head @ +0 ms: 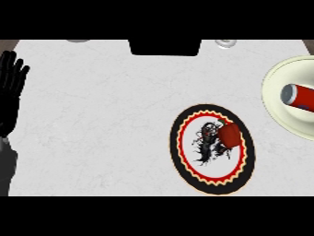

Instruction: Pick the can from the plate and place it in the bowl

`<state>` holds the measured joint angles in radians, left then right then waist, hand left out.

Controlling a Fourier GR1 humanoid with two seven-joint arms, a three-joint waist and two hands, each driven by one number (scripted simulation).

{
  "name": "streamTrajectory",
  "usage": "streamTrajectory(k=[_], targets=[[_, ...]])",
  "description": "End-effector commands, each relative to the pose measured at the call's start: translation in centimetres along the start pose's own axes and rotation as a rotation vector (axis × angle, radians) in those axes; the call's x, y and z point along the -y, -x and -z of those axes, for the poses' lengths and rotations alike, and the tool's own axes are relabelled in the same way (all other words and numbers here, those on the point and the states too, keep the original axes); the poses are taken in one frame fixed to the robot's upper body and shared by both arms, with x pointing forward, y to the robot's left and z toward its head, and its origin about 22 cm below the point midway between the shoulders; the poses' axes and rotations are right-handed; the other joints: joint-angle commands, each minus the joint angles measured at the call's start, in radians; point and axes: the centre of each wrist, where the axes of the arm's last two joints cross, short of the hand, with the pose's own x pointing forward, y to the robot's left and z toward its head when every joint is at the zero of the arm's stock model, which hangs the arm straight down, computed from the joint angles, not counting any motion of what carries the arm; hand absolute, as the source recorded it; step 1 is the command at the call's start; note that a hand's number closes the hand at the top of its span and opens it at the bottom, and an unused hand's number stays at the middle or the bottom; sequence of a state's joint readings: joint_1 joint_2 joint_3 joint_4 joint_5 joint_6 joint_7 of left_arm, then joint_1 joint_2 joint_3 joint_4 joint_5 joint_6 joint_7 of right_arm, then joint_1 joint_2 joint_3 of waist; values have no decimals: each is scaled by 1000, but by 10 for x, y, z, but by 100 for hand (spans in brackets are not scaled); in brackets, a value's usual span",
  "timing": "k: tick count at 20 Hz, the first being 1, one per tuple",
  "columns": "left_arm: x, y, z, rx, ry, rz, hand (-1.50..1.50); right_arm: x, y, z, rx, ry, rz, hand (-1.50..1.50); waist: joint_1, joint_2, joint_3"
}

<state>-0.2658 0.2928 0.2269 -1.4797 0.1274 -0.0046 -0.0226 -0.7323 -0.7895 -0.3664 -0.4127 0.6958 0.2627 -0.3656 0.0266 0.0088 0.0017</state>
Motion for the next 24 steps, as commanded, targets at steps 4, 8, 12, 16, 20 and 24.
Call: streamTrajectory(k=[4,8,12,16,20,24], targets=[[9,-19,9,26,1,-9,0,-26,-2,13,62,42,296,-150,13,5,3],[3,-4,7,15,13,8,0,-19,13,2,118,268,398,-150,-1,7,2],[1,-7,11,-3,5,-10,0,6,28,-13,98,416,468,-150,-2,6,2],[-6,-6,6,1,10,-1,0,60,47,-44,32,490,517,-150,8,10,3],[4,-6,-4,11,6,-3,0,71,80,-80,8,535,565,-150,9,9,6],[2,-7,4,16,-13,-14,0,88,98,-109,40,555,640,-150,-2,12,8]])
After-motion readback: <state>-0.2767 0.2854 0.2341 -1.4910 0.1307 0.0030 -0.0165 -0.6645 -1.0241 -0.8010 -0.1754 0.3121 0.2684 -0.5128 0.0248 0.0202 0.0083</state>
